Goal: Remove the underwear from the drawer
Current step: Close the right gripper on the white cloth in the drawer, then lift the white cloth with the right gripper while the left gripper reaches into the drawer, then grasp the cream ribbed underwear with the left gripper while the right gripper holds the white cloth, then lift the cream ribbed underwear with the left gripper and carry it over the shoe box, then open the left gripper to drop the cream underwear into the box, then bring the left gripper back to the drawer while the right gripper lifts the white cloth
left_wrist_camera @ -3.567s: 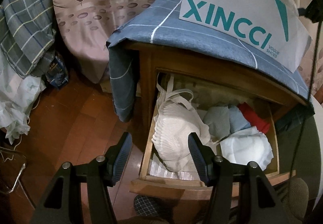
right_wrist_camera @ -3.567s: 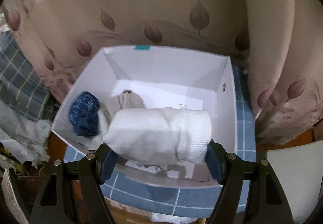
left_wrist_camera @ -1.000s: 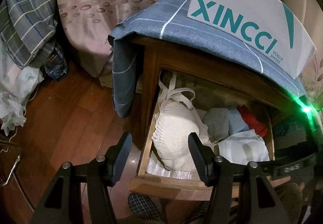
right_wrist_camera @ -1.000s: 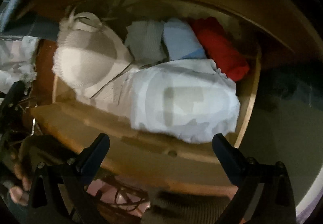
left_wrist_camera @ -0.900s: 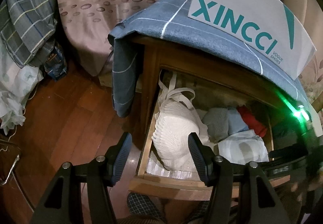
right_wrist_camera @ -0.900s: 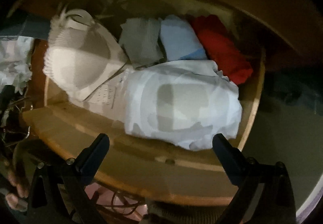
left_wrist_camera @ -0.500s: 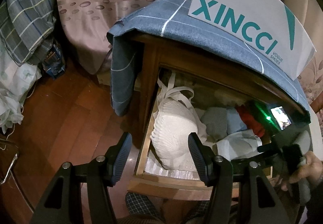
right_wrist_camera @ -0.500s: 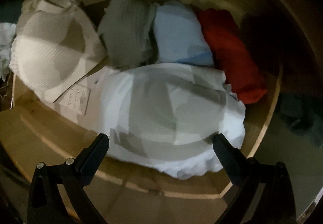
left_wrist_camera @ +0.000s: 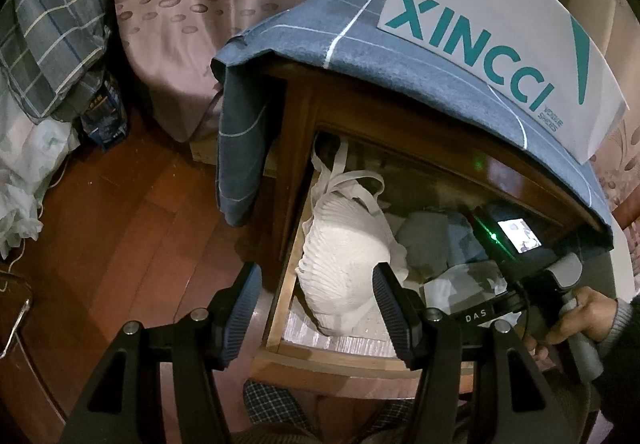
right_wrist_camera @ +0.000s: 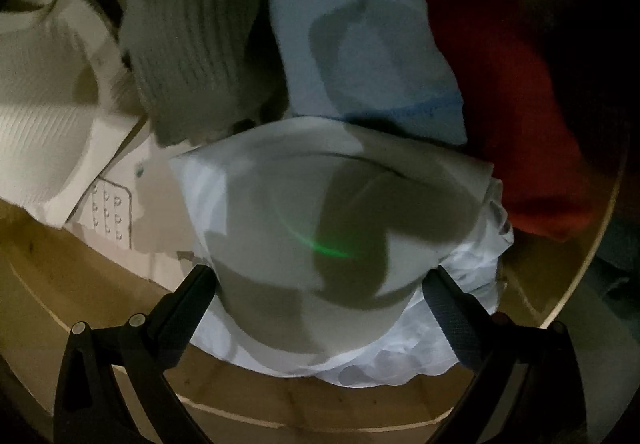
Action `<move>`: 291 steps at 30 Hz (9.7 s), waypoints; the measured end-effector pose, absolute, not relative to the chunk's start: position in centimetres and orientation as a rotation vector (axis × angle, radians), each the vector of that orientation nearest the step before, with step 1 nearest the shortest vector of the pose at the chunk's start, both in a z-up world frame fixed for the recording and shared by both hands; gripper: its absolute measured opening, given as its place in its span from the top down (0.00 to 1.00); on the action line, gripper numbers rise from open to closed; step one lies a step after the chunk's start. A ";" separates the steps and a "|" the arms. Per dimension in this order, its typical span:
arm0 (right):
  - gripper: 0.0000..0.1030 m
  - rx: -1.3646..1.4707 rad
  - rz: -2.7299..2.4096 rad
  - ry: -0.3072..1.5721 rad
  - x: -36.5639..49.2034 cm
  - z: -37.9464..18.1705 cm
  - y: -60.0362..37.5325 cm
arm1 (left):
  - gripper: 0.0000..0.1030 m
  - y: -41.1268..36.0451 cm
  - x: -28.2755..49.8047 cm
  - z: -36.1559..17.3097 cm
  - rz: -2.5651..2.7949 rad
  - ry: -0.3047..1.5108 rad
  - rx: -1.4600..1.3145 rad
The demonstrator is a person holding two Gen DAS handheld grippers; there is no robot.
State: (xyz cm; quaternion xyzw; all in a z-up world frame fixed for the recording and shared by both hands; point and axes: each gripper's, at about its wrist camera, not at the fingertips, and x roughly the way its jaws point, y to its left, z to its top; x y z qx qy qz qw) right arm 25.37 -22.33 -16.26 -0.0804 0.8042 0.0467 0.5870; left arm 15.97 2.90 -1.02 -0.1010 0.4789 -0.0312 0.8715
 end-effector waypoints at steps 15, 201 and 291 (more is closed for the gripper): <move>0.55 -0.102 0.195 1.834 25.6 -15.2 -22.8 | 0.42 2.8 16.0 -1.0 -0.066 1.005 -0.216; 0.87 0.252 0.182 1.393 16.6 -5.9 -27.9 | 0.75 -3.9 13.7 21.1 -0.448 0.801 0.081; 0.87 0.184 0.138 1.206 15.1 -2.1 -26.0 | 0.42 -0.1 14.9 2.8 -0.020 0.915 0.020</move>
